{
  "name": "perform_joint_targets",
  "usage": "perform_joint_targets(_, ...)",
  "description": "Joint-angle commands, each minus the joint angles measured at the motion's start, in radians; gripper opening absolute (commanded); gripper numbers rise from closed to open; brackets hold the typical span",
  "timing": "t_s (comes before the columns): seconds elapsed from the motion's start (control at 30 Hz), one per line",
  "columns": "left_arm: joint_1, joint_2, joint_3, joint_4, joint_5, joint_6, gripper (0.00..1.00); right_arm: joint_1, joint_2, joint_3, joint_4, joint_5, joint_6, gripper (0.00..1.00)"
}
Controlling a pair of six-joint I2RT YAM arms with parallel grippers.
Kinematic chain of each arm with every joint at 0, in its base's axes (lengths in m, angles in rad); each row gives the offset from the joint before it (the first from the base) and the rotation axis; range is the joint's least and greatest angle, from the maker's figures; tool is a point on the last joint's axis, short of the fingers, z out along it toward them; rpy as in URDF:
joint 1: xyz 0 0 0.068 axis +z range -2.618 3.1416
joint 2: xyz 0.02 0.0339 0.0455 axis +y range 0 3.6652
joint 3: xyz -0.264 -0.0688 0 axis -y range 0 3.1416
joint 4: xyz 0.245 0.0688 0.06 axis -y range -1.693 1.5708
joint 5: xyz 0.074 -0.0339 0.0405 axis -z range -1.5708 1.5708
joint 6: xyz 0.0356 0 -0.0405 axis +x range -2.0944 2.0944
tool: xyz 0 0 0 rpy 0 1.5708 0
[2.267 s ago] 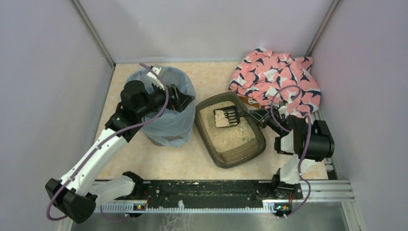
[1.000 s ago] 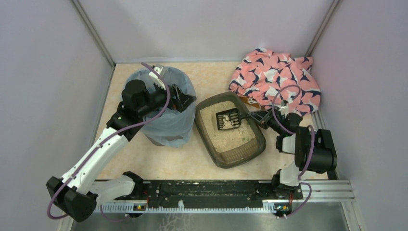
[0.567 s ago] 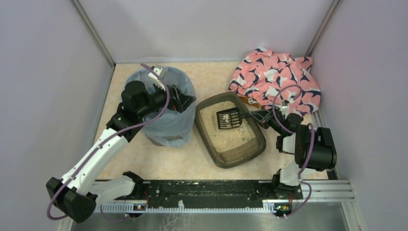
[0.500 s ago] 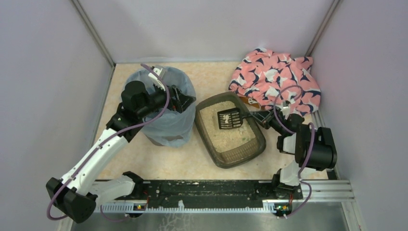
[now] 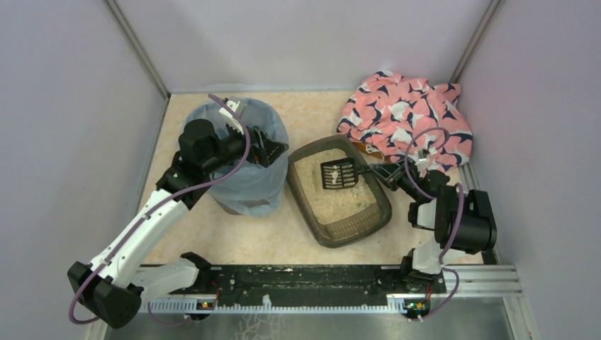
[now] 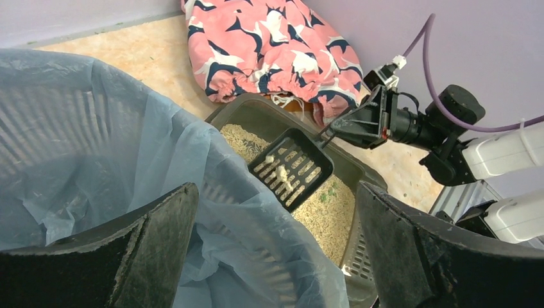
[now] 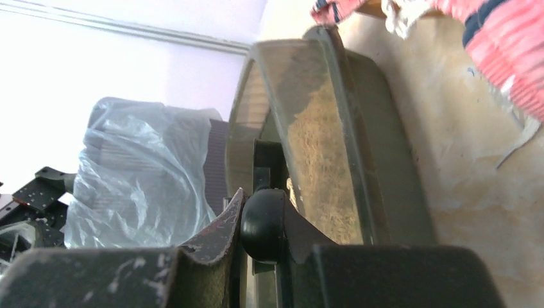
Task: Clean the litter box
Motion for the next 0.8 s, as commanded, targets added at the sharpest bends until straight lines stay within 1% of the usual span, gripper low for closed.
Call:
perform_joint_targets(0.0, 0.003, -0.020, 0.008, 0.031, 0.024, -0.017, 0.99, -0.024, -0.135, 0.033, -0.029, -0.005, -0.002, 0.00)
perform_joint_targets(0.13, 0.003, -0.053, 0.014, 0.009, 0.002, 0.010, 0.99, -0.021, -0.272, 0.079, -0.197, 0.013, -0.043, 0.00)
perform_joint_targets(0.2, 0.003, -0.069, 0.016, -0.006, -0.012, 0.020, 0.99, -0.019, -0.323, 0.107, -0.279, 0.018, -0.068, 0.00)
perform_joint_targets(0.33, 0.003, -0.103, 0.034, -0.038, -0.048, 0.047, 0.99, -0.004, -0.393, 0.180, -0.396, 0.019, -0.064, 0.00)
perform_joint_targets(0.4, 0.004, -0.106, 0.067, -0.093, -0.120, 0.064, 0.99, 0.022, -0.418, 0.245, -0.504, 0.033, -0.101, 0.00)
perform_joint_targets(0.5, 0.005, -0.098, 0.130, -0.212, -0.288, 0.095, 0.99, 0.059, -0.423, 0.373, -0.676, 0.048, -0.154, 0.00)
perform_joint_targets(0.6, 0.016, -0.111, 0.152, -0.281, -0.429, 0.140, 0.99, 0.082, -0.402, 0.483, -0.715, 0.047, -0.120, 0.00)
perform_joint_targets(0.67, 0.051, -0.131, 0.164, -0.325, -0.507, 0.171, 0.99, 0.100, -0.390, 0.551, -0.751, 0.057, -0.105, 0.00)
perform_joint_targets(0.77, 0.101, -0.163, 0.164, -0.357, -0.565, 0.191, 0.99, 0.134, -0.375, 0.660, -0.825, 0.081, -0.118, 0.00)
